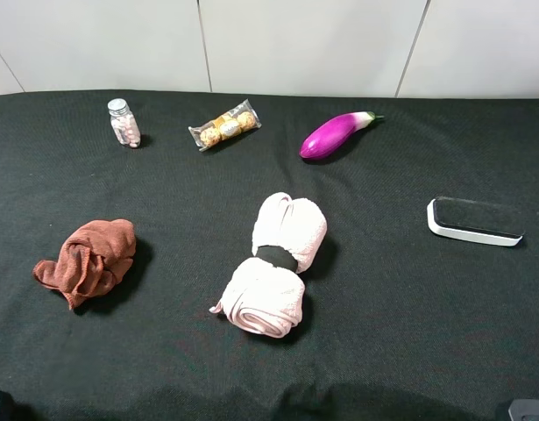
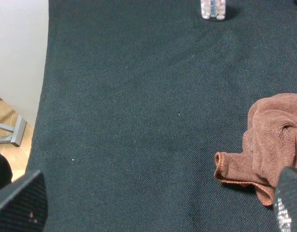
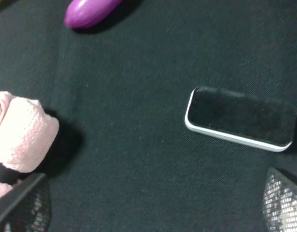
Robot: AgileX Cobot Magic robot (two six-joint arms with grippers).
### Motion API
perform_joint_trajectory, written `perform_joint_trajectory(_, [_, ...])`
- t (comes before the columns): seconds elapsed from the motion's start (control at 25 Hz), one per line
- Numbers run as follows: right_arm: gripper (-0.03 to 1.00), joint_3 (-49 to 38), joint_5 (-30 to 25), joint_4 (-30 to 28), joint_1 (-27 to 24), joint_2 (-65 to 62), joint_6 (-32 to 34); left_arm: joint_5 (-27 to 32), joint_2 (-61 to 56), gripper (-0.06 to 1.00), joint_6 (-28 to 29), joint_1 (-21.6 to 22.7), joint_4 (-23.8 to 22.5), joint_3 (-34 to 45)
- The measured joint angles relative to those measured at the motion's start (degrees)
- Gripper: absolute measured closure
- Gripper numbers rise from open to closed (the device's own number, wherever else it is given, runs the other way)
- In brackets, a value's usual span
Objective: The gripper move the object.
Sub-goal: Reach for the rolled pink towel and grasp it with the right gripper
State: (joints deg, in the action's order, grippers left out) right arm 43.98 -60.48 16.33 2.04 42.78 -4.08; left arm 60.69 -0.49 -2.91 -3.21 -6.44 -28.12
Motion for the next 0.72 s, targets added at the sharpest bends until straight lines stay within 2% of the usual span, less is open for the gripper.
perform_joint_trajectory(0.52, [0.31, 0.1, 0.6, 7.5, 0.0, 9.4, 0.0, 0.0, 0.0, -0.05, 0.0, 0.0, 0.0, 0.0])
perform_joint_trajectory(0.72, [0.31, 0.1, 1.6, 7.3, 4.4, 11.5, 2.1, 0.0, 0.0, -0.05, 0.0, 0.0, 0.0, 0.0])
